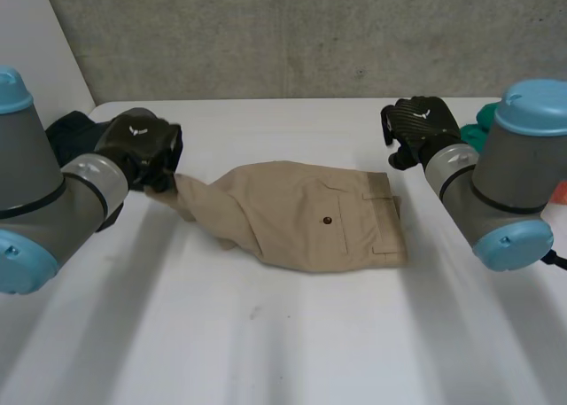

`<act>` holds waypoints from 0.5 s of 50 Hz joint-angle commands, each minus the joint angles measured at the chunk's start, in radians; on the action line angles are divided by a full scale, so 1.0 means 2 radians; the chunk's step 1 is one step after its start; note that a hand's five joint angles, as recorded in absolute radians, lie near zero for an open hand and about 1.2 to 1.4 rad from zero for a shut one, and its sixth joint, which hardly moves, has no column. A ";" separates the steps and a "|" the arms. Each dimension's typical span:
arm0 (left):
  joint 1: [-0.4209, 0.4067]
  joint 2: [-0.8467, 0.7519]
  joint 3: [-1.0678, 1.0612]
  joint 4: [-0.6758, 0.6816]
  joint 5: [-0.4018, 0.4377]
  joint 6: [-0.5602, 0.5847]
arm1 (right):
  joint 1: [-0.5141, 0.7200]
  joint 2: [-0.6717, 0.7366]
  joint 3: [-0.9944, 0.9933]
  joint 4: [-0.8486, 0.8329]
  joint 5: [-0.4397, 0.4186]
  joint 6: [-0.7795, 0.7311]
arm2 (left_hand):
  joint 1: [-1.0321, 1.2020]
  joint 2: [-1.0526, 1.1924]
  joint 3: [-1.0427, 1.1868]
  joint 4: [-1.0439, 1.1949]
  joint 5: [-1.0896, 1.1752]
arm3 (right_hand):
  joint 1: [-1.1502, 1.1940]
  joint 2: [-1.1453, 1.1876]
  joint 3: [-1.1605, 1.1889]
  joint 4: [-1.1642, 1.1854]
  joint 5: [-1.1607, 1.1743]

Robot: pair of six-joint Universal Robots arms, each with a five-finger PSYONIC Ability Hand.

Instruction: Fold the laundry.

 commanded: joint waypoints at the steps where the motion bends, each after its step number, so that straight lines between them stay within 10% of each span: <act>1: -0.003 0.008 -0.032 -0.018 0.000 0.029 | -0.009 0.038 -0.076 0.046 -0.035 0.027 | 0.110 0.099 0.104 0.097 0.118 | -0.141 -0.139 -0.141 -0.143 -0.147; 4: -0.009 0.015 -0.046 -0.029 0.000 0.036 | -0.011 0.084 -0.143 0.085 -0.041 0.051 | -0.158 -0.170 -0.164 -0.171 -0.151 | -0.143 -0.140 -0.143 -0.144 -0.149; 13: -0.009 0.050 -0.065 -0.062 -0.007 0.081 | -0.011 0.252 -0.370 0.220 -0.074 0.077 | -0.469 -0.481 -0.475 -0.482 -0.462 | -0.124 -0.121 -0.124 -0.125 -0.130; 25: 0.026 0.091 -0.060 -0.059 0.003 0.075 | -0.014 0.343 -0.470 0.232 -0.066 0.080 | -0.501 -0.512 -0.506 -0.513 -0.493 | -0.100 -0.098 -0.100 -0.102 -0.106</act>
